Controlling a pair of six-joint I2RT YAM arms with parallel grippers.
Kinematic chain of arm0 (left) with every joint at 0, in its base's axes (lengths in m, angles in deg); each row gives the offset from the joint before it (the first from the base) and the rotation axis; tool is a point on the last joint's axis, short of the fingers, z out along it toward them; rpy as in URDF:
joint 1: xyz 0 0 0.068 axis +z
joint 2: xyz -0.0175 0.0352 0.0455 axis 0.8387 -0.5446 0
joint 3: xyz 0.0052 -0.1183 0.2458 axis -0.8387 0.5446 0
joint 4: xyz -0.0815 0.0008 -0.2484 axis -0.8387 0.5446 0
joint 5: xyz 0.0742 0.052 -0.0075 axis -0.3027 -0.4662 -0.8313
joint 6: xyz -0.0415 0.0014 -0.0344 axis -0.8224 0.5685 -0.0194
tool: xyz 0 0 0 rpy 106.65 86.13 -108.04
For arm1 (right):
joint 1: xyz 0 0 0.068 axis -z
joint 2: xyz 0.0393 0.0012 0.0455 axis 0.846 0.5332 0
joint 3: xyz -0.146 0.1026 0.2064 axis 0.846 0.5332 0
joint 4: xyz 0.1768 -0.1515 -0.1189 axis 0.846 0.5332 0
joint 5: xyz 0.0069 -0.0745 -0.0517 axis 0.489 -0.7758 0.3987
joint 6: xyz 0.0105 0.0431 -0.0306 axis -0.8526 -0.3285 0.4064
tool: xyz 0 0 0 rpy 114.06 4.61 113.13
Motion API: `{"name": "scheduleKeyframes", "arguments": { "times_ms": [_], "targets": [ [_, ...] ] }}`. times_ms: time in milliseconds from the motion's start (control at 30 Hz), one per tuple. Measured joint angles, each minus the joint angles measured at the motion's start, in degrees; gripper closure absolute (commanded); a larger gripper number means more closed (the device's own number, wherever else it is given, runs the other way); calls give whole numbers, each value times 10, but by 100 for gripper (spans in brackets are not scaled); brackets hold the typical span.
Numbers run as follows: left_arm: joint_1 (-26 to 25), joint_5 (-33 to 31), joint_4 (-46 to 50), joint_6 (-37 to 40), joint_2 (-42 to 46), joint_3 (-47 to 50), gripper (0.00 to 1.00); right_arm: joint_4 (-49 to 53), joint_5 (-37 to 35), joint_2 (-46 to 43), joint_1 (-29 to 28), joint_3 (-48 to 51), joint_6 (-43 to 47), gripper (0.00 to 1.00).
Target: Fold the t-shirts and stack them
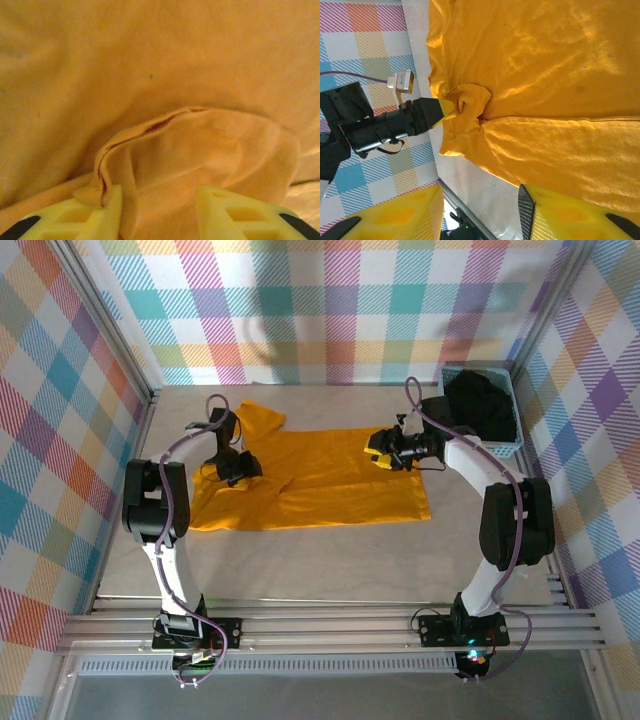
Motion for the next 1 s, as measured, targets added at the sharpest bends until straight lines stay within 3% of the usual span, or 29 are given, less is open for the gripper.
{"name": "scheduleKeyframes", "arguments": {
  "times_ms": [333, 700, 1000],
  "targets": [
    [-3, -105, 14, 3, -1, -56, 61, 1, 2, 1, 0, -2, 0, 56],
    [-3, -160, 13, 43, -56, -102, 66, 5, 9, 1, 0, -9, 0, 55],
    [-3, -164, 12, 58, -89, -115, 78, 5, 9, 1, 0, -9, 0, 56]
  ]
}}
